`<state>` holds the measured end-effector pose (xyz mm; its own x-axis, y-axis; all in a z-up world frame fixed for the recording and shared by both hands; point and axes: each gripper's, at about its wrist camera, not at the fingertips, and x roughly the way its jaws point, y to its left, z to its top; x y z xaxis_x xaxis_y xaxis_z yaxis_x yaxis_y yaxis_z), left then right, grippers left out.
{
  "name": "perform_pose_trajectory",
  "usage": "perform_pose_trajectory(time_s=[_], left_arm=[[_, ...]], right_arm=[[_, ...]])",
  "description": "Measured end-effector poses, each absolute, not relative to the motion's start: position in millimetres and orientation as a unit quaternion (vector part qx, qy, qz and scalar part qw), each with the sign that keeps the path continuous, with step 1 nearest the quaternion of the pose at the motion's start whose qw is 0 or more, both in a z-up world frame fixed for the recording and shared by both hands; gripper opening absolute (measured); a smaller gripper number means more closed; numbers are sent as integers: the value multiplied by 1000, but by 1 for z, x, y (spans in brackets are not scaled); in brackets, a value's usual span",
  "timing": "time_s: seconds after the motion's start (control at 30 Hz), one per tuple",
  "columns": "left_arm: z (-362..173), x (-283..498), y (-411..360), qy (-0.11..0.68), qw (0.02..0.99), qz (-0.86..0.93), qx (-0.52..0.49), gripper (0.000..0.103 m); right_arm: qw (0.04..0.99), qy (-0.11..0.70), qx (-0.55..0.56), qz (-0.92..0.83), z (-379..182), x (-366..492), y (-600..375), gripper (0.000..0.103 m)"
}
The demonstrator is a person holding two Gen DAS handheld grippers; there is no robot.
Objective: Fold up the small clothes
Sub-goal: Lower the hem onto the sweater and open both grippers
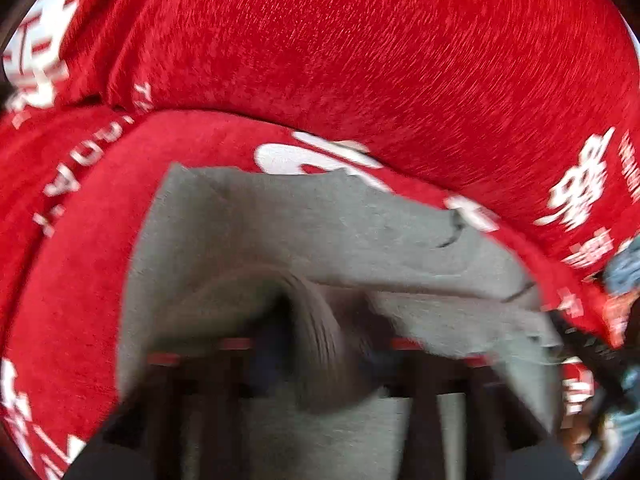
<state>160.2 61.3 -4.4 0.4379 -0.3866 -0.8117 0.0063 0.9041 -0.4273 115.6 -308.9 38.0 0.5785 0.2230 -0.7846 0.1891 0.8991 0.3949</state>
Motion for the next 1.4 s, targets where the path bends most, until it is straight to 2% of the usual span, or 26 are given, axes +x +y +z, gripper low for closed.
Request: perform_pose_trajectory(time_s=[0.07, 0.1, 0.13, 0.3, 0.6, 0.7, 0.87, 1.07, 1.23, 1.4], left_arm=[[5, 153, 70, 494, 841, -84, -202, 100], [8, 151, 71, 486, 847, -75, -201, 100], [12, 148, 72, 483, 848, -84, -200, 100], [27, 132, 74, 468, 860, -101, -177, 100], [30, 153, 28, 492, 854, -146, -85, 100], [24, 171, 20, 496, 856, -133, -57, 100], [-6, 202, 40, 526, 838, -120, -81, 100], [-4, 199, 48, 502, 846, -155, -92, 100], [14, 191, 69, 468, 855, -175, -140, 100], [-6, 216, 65, 513, 840, -136, -117, 100]], right_arm=[[866, 449, 221, 10, 46, 110, -309, 44], [873, 436, 219, 7, 53, 104, -309, 64], [877, 428, 219, 5, 57, 101, -310, 69], [885, 401, 235, 35, 76, 80, -315, 69], [873, 470, 102, 82, 65, 115, -260, 69], [863, 493, 91, 65, 50, 137, -255, 69], [853, 500, 142, 48, 30, 151, -280, 69], [863, 473, 170, 52, 28, 143, -294, 67], [883, 448, 137, 12, 50, 130, -287, 69], [873, 470, 130, 25, 45, 136, -280, 69]])
